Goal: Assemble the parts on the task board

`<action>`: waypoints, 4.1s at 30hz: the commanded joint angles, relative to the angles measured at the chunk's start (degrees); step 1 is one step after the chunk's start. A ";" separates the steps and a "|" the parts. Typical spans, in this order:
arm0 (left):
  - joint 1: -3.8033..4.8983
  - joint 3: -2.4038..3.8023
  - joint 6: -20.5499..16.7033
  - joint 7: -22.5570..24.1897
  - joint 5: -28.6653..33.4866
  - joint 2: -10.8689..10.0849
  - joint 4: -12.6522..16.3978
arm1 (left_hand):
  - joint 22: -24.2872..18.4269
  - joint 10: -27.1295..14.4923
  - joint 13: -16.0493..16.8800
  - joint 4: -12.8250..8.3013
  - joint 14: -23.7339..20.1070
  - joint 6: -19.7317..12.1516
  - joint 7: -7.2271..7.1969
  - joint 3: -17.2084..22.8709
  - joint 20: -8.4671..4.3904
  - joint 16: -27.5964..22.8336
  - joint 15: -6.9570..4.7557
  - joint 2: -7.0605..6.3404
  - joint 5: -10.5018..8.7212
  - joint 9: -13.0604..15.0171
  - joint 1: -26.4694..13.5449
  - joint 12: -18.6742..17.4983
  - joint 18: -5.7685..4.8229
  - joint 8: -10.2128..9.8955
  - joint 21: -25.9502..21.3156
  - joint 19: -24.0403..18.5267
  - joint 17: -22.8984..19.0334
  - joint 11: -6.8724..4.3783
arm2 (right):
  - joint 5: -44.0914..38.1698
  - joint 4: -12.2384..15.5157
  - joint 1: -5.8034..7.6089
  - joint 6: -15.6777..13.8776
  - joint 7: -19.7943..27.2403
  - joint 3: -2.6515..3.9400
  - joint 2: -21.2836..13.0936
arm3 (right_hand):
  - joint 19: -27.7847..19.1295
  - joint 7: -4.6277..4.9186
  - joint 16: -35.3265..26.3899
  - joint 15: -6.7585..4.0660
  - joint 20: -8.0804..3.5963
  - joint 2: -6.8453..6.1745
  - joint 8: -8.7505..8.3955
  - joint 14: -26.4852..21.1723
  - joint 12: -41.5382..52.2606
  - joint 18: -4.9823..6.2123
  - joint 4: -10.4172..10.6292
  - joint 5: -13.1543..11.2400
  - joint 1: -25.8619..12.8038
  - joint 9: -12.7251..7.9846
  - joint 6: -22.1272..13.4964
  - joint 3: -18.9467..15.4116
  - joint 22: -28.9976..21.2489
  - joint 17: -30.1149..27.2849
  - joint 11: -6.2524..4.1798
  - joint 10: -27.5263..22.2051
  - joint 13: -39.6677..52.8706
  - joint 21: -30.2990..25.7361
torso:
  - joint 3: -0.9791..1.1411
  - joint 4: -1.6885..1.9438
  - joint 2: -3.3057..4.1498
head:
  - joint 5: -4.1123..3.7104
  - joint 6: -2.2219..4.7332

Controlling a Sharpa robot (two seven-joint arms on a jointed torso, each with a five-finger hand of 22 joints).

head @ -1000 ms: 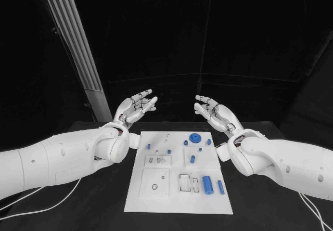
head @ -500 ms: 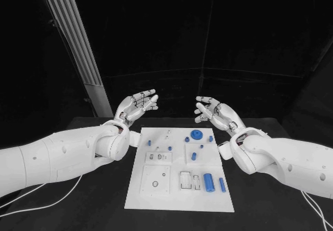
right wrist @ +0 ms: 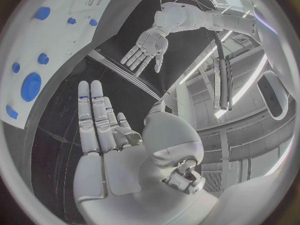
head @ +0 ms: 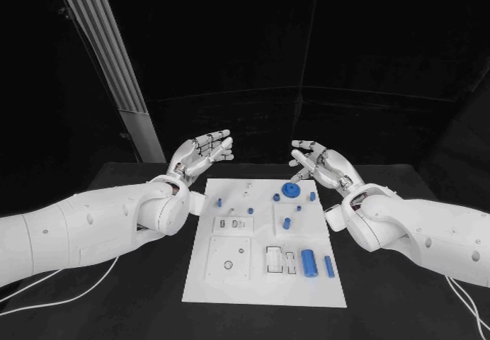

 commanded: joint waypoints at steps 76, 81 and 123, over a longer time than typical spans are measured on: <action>1.57 0.06 5.32 12.68 0.05 -1.67 2.76 | -0.86 0.07 -0.02 0.01 -2.83 5.48 6.83 -1.65 -0.05 -2.07 0.48 2.52 0.29 2.01 0.68 -1.75 -0.22 8.43 -0.20 -0.99 0.09 -0.01 | -64.26 -11.17 5.11 19.52 -32.86 0.22 9.93 | 37.63 2.35 58.93 -5.12 -4.85 -6.07 -12.12 29.86 -17.17 -9.93 -10.00 0.15 34.52 0.31 40.43 7.45 72.23 79.11 -5.60 19.94 -0.22 69.50 | -0.71 1.94 4.90 | -3.41 -2.75; 1.57 0.06 5.34 12.62 0.05 -1.65 2.69 | -0.86 0.07 -0.02 0.01 -2.83 5.48 6.83 -1.65 -0.05 -2.07 0.48 2.52 0.29 2.01 0.68 -1.75 -0.22 8.43 -0.20 -0.99 0.09 -0.01 | -64.29 -11.59 5.10 20.94 -33.89 0.22 10.42 | 37.63 2.31 58.93 -5.14 -4.86 -6.16 -12.40 29.87 -17.27 -9.93 -9.94 0.15 34.59 0.29 40.32 7.41 72.23 79.12 -5.67 20.09 -0.20 69.50 | -0.70 1.98 4.96 | -3.48 -2.78; 1.60 0.06 5.50 12.57 0.04 -1.89 2.81 | -0.88 -0.01 -0.01 -0.01 -3.09 5.27 6.87 -1.71 -0.05 -2.12 0.53 2.62 0.46 2.04 0.83 -1.81 -0.25 8.68 -0.17 -1.03 0.10 0.03 | -64.29 -15.59 4.92 28.34 -37.01 0.19 14.29 | 37.63 2.01 58.85 -5.53 -5.24 -4.62 -15.16 29.80 -19.13 -9.93 -9.47 0.15 36.71 0.50 40.24 8.63 72.23 78.67 -6.14 22.30 -0.21 69.50 | -0.70 1.92 4.92 | -3.47 -3.25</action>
